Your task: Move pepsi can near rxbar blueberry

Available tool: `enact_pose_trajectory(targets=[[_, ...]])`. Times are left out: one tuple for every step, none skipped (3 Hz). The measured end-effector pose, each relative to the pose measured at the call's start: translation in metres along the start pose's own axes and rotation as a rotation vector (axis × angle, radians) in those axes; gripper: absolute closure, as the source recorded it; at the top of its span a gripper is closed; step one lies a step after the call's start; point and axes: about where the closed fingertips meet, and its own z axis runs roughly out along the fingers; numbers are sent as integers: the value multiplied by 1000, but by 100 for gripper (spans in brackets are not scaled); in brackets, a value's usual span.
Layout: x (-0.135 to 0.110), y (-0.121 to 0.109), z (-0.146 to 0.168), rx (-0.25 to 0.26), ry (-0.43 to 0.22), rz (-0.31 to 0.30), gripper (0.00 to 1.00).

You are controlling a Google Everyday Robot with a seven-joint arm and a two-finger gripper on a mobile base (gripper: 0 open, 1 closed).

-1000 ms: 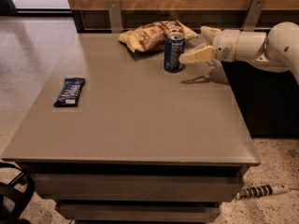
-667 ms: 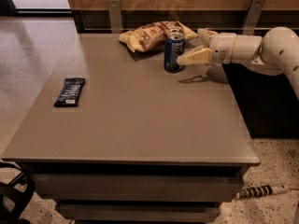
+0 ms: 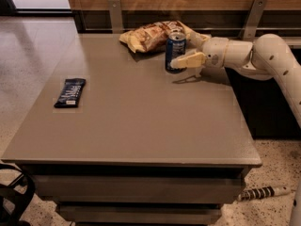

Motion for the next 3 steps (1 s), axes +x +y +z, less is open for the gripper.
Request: enact_pose_trajectory(targets=[[0, 5, 8, -20, -15, -7, 18], [0, 8, 12, -28, -17, -7, 48], [0, 9, 15, -33, -18, -7, 73]])
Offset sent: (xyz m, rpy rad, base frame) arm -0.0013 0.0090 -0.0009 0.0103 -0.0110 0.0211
